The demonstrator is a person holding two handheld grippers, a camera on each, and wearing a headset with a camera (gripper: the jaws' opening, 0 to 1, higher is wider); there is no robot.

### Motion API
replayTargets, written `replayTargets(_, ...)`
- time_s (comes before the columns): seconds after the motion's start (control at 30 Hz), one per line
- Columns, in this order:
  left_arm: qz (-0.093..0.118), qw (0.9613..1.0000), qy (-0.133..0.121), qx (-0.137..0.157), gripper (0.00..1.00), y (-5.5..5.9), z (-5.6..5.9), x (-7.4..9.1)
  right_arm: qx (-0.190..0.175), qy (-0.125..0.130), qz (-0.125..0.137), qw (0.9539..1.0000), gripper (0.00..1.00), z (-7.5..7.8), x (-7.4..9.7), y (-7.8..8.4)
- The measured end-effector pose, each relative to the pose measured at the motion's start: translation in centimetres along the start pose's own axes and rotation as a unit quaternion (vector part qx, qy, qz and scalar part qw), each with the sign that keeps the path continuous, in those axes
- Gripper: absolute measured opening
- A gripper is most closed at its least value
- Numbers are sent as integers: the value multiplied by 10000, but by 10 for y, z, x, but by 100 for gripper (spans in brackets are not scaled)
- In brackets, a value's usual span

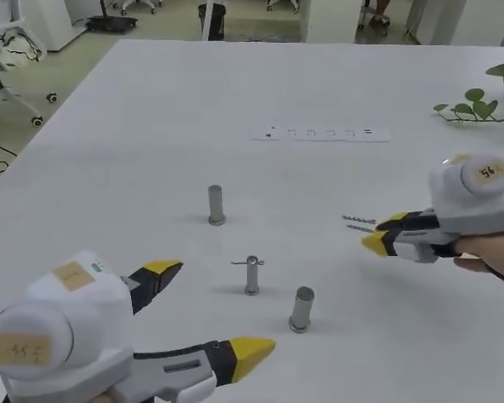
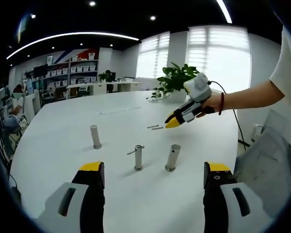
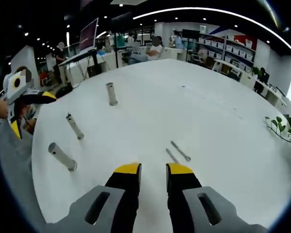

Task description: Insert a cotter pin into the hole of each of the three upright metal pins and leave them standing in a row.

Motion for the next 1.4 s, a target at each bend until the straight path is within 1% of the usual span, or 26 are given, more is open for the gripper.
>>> replayTargets(0.07, 23, 10000, -1, -9, 84, -1, 0, 0, 9, -31, -66, 10000, 22, 5, -4, 2)
replayTargets(0.17, 119, 9999, -1, -53, 84, -3, 0, 0, 46, -3, -190, 9998, 21, 13, -8, 5)
replayTargets(0.33, 85, 10000, -15, -31, 84, -1, -2, 1, 106, -3, -307, 9995, 18, 24, -12, 5)
replayTargets(0.4, 87, 10000, -14, -26, 84, 0, -3, 1, 196, -49, -363, 9991, 16, 28, -14, 5)
replayTargets(0.5, 98, 10000, -10, -6, 84, 0, -3, 1, 168, -113, -498, 9986, 16, 35, -18, 7)
replayTargets(0.57, 135, 9999, -9, -11, 84, -2, -3, 1, 336, -109, -612, 9975, 15, 40, -19, 9)
replayTargets(0.63, 140, 9999, -7, -31, 84, -3, -3, 1, 301, -166, -635, 9974, 14, 41, -20, 9)
replayTargets(0.7, 125, 9999, -13, -50, 83, -2, -3, 0, 358, -234, -698, 9966, 13, 41, -21, 10)
replayTargets(0.8, 112, 9999, -12, -85, 82, -2, -3, -1, 448, -401, -828, 9947, 12, 38, -23, 13)
replayTargets(0.9, 82, 9999, -6, -141, 82, -2, -2, -1, 529, -453, -949, 9931, 11, 38, -24, 15)
replayTargets(1.03, 61, 9998, 26, -182, 82, -2, -1, -1, 525, -528, -1054, 9916, 11, 38, -27, 17)
replayTargets(1.13, 19, 9997, 53, -229, 82, -2, 0, -1, 660, -551, -1191, 9892, 11, 38, -27, 18)
replayTargets(1.2, 6, 9996, 78, -273, 82, -2, 1, -2, 816, -633, -1333, 9857, 10, 36, -27, 21)
replayTargets(1.27, -6, 9995, 91, -303, 82, -2, 1, -2, 846, -633, -1349, 9852, 10, 37, -28, 18)
replayTargets(1.33, -14, 9994, 111, -322, 82, -2, 2, -2, 983, -688, -1457, 9820, 10, 37, -28, 18)
replayTargets(1.4, -32, 9994, 128, -328, 81, -2, 2, -3, 1170, -726, -1588, 9777, 9, 35, -29, 18)
Point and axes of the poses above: the centre of the closed fingertips' face, and the gripper's own axes: x roughly backward along the fingers, z roughly to its right, y roughly out of its underside, the point moved 1 cm from there along x, roughly backward along the fingers, and after that the axes turned 1 degree about z, right-handed, at the moved point
